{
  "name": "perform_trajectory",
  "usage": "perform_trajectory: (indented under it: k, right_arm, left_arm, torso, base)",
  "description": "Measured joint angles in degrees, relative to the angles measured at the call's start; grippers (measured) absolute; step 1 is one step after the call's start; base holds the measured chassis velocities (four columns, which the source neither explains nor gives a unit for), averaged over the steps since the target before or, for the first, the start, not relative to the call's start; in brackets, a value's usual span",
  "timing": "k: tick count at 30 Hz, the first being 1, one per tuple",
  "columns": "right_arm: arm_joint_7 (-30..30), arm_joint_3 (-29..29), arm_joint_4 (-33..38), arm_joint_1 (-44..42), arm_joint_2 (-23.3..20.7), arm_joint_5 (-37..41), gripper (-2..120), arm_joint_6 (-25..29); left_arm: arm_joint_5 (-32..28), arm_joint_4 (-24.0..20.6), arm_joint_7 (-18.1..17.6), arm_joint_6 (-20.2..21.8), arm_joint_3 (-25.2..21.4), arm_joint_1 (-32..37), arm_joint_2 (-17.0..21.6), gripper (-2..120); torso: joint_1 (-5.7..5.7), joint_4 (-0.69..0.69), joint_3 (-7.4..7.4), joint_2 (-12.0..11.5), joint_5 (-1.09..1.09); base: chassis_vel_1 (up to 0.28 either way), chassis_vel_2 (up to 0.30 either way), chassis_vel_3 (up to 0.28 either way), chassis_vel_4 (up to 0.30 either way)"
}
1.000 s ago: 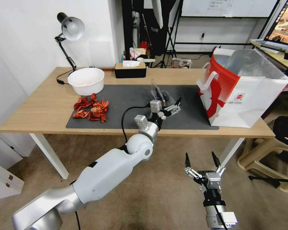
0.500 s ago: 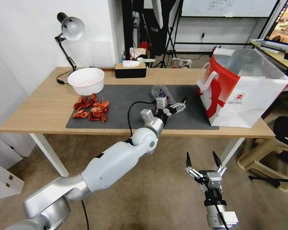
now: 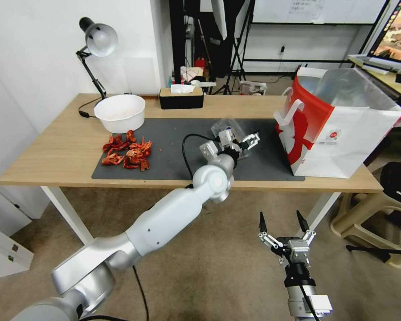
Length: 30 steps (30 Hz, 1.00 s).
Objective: Close the takeout container lid, then place the container into the takeout bag.
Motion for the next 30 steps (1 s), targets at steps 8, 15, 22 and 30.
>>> perform_trajectory:
  k: [8,15,22,30]
  right_arm:
    - [-1.64,0.00,2.99,3.30,-2.70,8.98,100,-4.59]
    - [-2.40,1.07,6.85,10.34,-7.01,25.26,100,-12.09]
    - [-1.25,1.42,6.72,17.91,-10.55,37.01,100,-17.09]
    - [1.15,-0.88,2.16,27.02,-10.79,47.50,100,-21.70]
  left_arm:
    - [0.08,0.47,-6.97,4.16,-0.40,-0.24,0.31,55]
    - [0.58,0.08,-7.63,5.22,-0.05,-0.28,1.34,28]
    - [0.74,-0.30,-7.77,5.21,0.21,-0.30,1.50,4]
    - [1.91,-0.17,-7.94,4.81,0.15,-0.08,1.62,0]
  torso:
    - [0.00,0.00,0.00,0.00,-0.01]
    - [0.00,0.00,0.00,0.00,0.00]
    - [0.00,0.00,0.00,0.00,-0.01]
    - [0.01,0.01,0.01,0.00,0.00]
  base:
    - [0.000,0.000,0.000,0.000]
    - [0.000,0.000,0.000,0.000]
    - [0.000,0.000,0.000,0.000]
    - [0.000,0.000,0.000,0.000]
